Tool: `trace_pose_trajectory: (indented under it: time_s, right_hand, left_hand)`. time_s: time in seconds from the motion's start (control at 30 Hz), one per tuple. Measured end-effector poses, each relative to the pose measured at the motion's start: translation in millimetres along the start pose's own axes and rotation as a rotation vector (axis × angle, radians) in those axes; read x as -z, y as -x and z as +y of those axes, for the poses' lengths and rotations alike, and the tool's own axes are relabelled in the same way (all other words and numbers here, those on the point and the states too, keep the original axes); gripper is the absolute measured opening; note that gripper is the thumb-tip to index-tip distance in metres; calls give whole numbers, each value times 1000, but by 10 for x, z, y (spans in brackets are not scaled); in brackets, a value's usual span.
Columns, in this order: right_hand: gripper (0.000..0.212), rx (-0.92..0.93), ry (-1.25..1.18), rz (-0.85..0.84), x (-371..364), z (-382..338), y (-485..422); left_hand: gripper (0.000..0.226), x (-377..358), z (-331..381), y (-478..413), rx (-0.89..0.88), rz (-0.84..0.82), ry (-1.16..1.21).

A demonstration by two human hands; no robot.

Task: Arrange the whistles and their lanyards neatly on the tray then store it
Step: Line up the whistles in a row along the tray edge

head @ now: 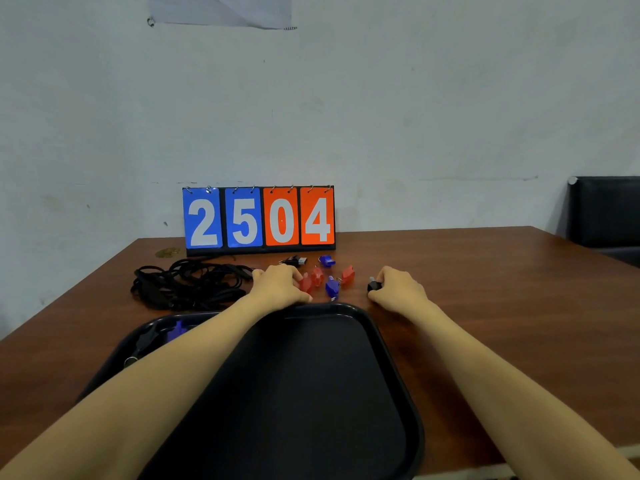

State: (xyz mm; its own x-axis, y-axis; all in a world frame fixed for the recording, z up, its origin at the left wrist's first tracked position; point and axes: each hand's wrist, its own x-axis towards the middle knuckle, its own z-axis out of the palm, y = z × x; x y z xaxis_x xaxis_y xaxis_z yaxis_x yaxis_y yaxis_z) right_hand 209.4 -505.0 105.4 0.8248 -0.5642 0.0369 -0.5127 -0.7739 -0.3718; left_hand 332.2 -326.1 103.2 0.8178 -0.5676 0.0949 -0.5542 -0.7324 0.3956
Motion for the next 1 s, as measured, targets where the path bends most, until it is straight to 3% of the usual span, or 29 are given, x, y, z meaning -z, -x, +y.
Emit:
trace_pose_trajectory:
  time_s: [0.37,0.67,0.83,1.0]
  right_hand:
    - [29,27,-32,106,82,-8,185]
    - [31,73,-198,225,176,-214,462]
    - [34,168,-236,337,339,-558,697]
    - [37,275,-260,314,350,-975,959]
  left_hand:
    - [55,9,-3,149,10,121,103]
    - [55,378,-93,487,-32,345,273]
    - [54,697,-259,941,-97,341,287]
    - [46,912,-595,1450,-100,305,246]
